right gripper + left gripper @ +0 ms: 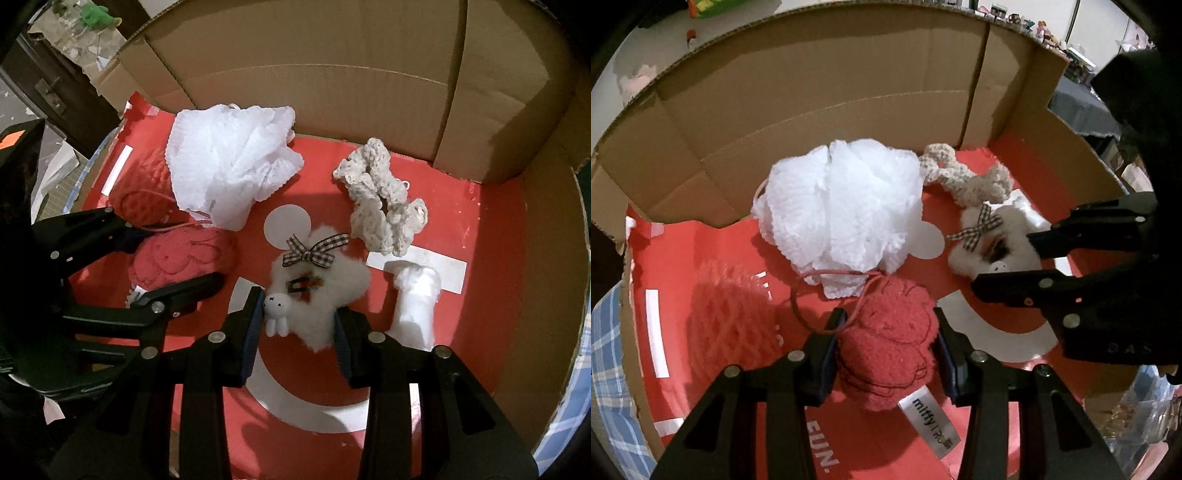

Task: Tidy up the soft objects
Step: 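Open both tools to release the pouch and bunny and lift out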

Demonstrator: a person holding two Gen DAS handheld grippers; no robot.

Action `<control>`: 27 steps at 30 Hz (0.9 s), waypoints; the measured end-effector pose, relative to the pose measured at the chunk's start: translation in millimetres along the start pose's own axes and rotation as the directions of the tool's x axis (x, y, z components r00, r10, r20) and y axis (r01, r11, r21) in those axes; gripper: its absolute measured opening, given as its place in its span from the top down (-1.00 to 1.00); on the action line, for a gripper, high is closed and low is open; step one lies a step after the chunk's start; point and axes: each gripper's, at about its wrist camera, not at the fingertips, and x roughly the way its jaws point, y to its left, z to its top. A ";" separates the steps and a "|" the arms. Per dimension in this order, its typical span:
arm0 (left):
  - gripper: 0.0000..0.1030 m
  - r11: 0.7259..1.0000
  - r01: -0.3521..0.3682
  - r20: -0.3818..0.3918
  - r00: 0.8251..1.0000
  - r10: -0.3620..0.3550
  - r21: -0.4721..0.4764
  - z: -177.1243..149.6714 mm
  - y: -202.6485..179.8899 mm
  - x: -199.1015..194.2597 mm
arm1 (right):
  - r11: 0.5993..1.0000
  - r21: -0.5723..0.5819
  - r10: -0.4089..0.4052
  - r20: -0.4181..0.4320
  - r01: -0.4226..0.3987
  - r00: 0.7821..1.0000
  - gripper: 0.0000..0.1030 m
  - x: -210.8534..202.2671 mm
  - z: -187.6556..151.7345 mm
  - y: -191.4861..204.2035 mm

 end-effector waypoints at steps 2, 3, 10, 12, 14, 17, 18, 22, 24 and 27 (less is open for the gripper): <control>0.05 1.000 -0.003 0.001 1.000 0.003 -0.005 1.6 3.7 1.6 | 1.000 -0.001 -0.007 0.001 0.007 1.000 0.32 -0.3 0.1 2.4; 0.05 1.000 0.002 0.006 1.000 -0.002 -0.009 1.7 4.9 0.9 | 1.000 -0.003 -0.010 -0.001 0.010 1.000 0.32 -0.5 0.1 2.9; 0.02 1.000 -0.008 0.010 1.000 0.009 -0.002 3.2 6.6 -1.0 | 1.000 0.001 -0.028 -0.007 0.028 1.000 0.32 8.0 4.3 9.1; -0.01 1.000 0.001 0.010 1.000 -0.001 -0.005 1.8 7.4 -2.4 | 0.999 0.002 -0.032 -0.007 0.032 0.999 0.32 8.5 5.3 10.2; -0.04 1.000 -0.002 0.011 1.000 0.002 -0.003 5.1 3.0 2.3 | 0.999 0.001 -0.036 -0.008 0.036 0.999 0.28 9.7 6.3 10.9; -0.16 1.000 -0.002 0.012 1.000 0.002 0.000 4.2 2.7 1.0 | 0.999 -0.006 -0.046 -0.009 0.046 0.999 0.22 10.9 6.8 12.9; -0.18 1.000 -0.003 0.013 1.000 0.003 -0.001 3.9 2.7 1.0 | 0.999 -0.008 -0.046 -0.008 0.046 0.999 0.22 10.9 7.0 13.4; -0.26 1.000 -0.004 0.016 1.000 0.004 -0.001 1.4 1.2 -0.4 | 0.998 -0.006 -0.059 -0.005 0.059 0.998 0.18 11.4 8.0 16.2; -0.28 1.000 -0.005 0.015 1.000 0.005 -0.003 0.7 -2.3 1.3 | 0.998 -0.007 -0.065 -0.003 0.065 0.998 0.09 10.1 8.1 18.2; -0.34 1.000 -0.006 0.016 1.000 0.006 -0.009 -1.8 -3.9 -1.2 | 0.997 -0.008 -0.080 0.007 0.080 0.997 0.04 4.9 6.9 21.8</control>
